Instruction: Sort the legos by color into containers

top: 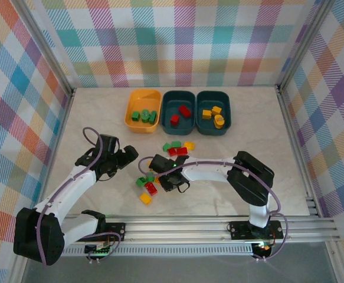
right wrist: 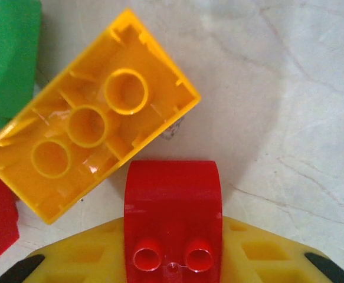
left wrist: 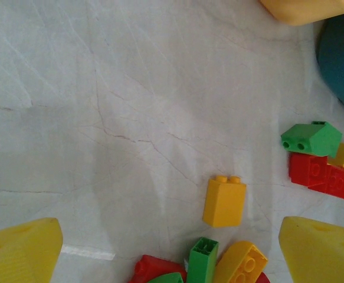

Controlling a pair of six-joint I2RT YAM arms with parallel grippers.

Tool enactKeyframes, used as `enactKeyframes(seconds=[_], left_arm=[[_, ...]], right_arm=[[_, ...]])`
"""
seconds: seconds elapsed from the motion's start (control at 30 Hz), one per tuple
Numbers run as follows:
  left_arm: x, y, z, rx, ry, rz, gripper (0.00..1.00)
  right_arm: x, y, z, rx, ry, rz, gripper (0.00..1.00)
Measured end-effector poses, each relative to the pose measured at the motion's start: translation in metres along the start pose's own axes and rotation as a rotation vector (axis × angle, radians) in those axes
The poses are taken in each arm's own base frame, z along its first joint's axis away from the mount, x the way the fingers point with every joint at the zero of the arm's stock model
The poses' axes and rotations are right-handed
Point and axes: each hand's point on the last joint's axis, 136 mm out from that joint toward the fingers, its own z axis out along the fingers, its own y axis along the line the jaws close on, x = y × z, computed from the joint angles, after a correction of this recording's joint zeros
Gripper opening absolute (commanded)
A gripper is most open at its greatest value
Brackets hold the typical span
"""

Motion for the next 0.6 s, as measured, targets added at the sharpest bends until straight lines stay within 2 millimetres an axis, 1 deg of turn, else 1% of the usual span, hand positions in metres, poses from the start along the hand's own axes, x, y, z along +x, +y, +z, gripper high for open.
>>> enactKeyframes(seconds=[0.07,0.17,0.27,0.33,0.37,0.4,0.43,0.47,0.5,0.53,0.6], left_arm=[[-0.001,-0.001,0.000,0.002,-0.003,-0.001,0.95],[-0.001,-0.001,0.000,0.002,0.000,-0.002,0.95],[0.001,-0.001,0.000,0.006,0.005,-0.006,0.95],[0.003,-0.003,0.001,0.020,0.017,-0.013,0.96],[0.005,-0.003,0.002,0.026,0.025,-0.020,0.97],[0.008,-0.004,0.005,0.034,0.039,-0.028,0.96],[0.010,-0.003,0.009,0.038,0.055,-0.037,0.96],[0.014,-0.003,0.013,0.042,0.073,-0.045,0.96],[0.018,-0.001,0.018,0.042,0.094,-0.057,0.96],[0.023,0.000,0.022,0.044,0.111,-0.067,0.97],[0.032,0.006,0.026,0.045,0.138,-0.081,0.97]], right_arm=[[-0.008,-0.003,-0.011,-0.002,-0.035,0.009,0.32],[-0.028,-0.010,-0.038,-0.025,-0.111,0.035,0.33],[-0.066,-0.031,-0.069,-0.049,-0.203,0.092,0.33],[-0.101,-0.054,-0.087,-0.058,-0.275,0.148,0.33],[-0.115,-0.066,-0.093,-0.059,-0.303,0.173,0.33],[-0.131,-0.082,-0.099,-0.057,-0.335,0.213,0.33],[-0.147,-0.097,-0.102,-0.057,-0.361,0.253,0.33],[-0.160,-0.108,-0.103,-0.058,-0.380,0.282,0.33],[-0.175,-0.121,-0.101,-0.051,-0.402,0.313,0.33],[-0.189,-0.135,-0.096,-0.035,-0.415,0.340,0.33],[-0.211,-0.154,-0.081,-0.011,-0.416,0.370,0.33]])
